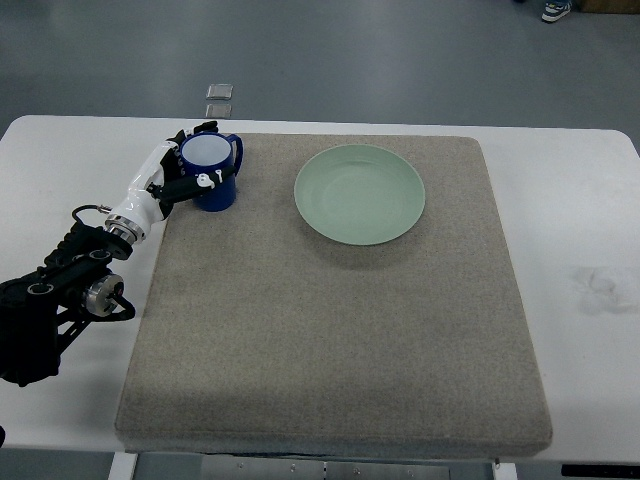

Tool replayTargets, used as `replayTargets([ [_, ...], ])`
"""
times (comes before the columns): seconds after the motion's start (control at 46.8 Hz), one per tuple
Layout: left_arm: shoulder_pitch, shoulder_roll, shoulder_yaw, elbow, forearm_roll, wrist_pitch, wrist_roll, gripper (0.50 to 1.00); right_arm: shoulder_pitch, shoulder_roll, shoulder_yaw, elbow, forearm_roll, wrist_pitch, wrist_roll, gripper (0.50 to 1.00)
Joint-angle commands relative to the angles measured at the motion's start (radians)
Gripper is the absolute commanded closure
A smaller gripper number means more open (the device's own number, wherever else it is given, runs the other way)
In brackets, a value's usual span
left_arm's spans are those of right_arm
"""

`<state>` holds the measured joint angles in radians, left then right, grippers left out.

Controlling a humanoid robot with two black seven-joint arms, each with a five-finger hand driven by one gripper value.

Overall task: Place cup left of plate with left hand
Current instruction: 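Lower the blue mug onto the pad beside the plate, then open the left hand and withdraw it from the mug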

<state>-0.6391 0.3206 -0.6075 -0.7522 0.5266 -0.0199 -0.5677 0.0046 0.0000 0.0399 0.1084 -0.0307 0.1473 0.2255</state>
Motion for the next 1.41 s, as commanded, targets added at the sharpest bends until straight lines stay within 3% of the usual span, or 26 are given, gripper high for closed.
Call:
replayTargets([
  [0.0,0.001,0.000,0.000,-0.003,0.000,0.000,0.000,0.566,0.000,0.000,0.000,0.001,0.000,0.000,0.000,0.568],
  [0.512,0.010,0.009,-0.046,-0.050,-0.003,-0.005,0.000,0.540,0.000,0.000,0.000,-0.001,0.000,0.000,0.000,0.568],
  [0.918,0.067,0.015,-0.334,-0.052,-0.049,-0.009,-0.001,0.536,0.000,0.000,0.000,-0.001,0.000,0.000,0.000,0.568],
  [1.11,0.052,0.023,-0.362,-0.052,-0.149,-0.015,0.002,0.536,0.000,0.000,0.000,-0.001,0.000,0.000,0.000,0.568],
  [1.259,-0.005,0.018,-0.360,-0.047,-0.203,-0.005,0.032,0.536,0.000,0.000,0.000,-0.001,0.000,0.000,0.000,0.568],
  [1.388,-0.057,0.011,-0.362,-0.047,-0.269,0.001,0.135,0.538,0.000,0.000,0.000,-0.001,0.000,0.000,0.000,0.568],
])
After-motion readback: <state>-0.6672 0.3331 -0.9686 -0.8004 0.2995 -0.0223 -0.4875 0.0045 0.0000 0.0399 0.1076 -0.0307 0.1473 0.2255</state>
